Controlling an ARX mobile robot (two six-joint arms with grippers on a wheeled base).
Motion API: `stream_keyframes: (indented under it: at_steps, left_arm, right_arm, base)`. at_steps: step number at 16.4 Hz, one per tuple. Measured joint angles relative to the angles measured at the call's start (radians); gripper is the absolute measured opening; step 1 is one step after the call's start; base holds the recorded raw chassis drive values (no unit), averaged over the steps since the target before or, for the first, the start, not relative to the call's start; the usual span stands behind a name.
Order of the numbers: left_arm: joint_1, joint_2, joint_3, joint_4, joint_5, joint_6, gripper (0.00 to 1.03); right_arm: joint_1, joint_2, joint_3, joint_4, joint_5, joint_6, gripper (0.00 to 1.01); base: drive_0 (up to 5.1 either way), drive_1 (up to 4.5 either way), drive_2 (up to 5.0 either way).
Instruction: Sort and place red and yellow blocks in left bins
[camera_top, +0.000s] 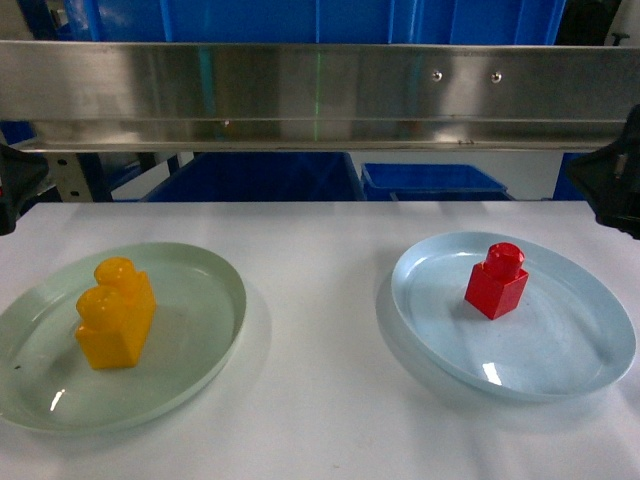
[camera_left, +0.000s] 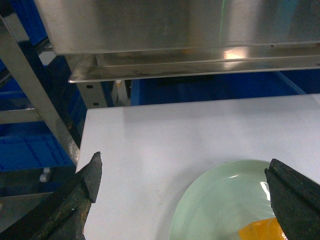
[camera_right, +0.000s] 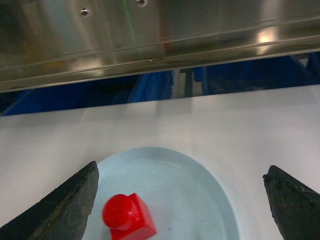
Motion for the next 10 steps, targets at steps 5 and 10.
stream_keyframes:
  at_steps: [5,10]
  left_arm:
    - [0.003,0.0,0.0,0.001,0.0,0.0,0.98]
    - [0.003,0.0,0.0,0.0,0.0,0.0,0.98]
  right_arm:
    - [0.148,0.314,0.138,-0.002,0.021,-0.132,0.98]
    - [0.135,0.403,0.245,-0.095,-0.021,-0.091,0.51]
  base:
    - [0.0,0.0,0.0]
    - [0.0,0.0,0.0]
